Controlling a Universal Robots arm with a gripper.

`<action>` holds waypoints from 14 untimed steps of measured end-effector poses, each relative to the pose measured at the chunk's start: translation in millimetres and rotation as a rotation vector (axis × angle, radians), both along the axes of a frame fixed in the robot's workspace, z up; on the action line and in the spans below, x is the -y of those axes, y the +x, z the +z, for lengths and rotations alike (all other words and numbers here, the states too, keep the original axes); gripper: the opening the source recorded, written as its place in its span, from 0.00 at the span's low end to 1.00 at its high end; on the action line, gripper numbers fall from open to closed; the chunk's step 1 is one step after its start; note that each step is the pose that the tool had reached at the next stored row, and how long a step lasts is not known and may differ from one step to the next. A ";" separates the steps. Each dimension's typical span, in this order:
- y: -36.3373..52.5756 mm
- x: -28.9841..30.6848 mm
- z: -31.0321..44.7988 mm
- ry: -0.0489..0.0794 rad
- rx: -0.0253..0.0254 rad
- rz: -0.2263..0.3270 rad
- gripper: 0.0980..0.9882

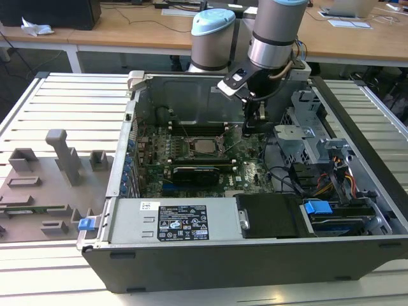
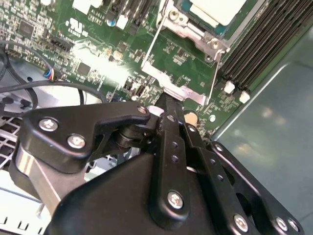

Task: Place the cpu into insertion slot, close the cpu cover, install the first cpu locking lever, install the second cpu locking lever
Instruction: 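Close the cpu cover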

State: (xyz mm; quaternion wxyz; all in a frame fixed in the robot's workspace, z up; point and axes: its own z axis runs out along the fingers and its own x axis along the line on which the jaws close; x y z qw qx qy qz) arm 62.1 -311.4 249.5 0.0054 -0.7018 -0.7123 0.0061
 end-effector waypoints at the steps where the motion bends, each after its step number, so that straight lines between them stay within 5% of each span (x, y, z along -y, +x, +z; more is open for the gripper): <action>1: -5.2 0.0 0.0 0.000 0.0001 0.000 0.01; 14: -26.6 0.0 0.2 0.000 0.0026 0.000 0.01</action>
